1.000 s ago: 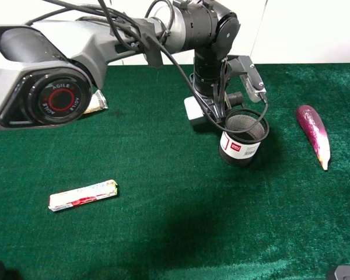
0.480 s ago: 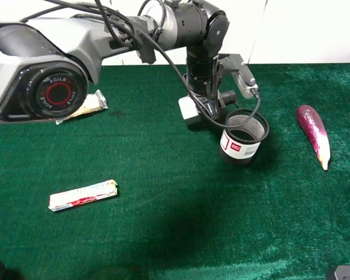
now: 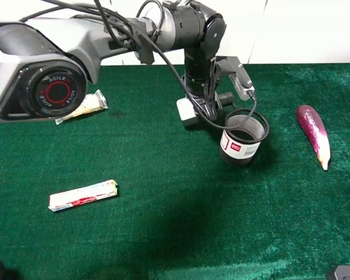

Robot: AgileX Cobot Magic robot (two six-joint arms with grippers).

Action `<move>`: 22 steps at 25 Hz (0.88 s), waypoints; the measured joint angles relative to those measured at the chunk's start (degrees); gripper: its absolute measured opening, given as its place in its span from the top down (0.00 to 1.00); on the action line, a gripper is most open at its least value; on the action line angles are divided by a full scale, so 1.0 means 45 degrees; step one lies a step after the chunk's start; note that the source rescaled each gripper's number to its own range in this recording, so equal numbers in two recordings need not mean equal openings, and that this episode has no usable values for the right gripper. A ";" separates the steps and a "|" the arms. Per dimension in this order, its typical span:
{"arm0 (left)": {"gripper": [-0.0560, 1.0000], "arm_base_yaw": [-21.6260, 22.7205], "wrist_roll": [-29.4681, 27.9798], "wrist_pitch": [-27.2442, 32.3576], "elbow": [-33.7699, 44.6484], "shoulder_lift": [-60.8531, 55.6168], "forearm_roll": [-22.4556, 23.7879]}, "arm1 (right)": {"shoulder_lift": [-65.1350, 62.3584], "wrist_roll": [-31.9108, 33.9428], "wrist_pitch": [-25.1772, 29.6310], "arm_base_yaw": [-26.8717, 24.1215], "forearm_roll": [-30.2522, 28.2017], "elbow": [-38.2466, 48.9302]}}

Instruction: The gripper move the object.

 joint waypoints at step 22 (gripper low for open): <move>0.49 0.0055 0.0505 -0.0208 0.0078 -0.0002 -0.0117 | 0.0000 0.0000 -0.0040 0.0000 0.0004 0.0000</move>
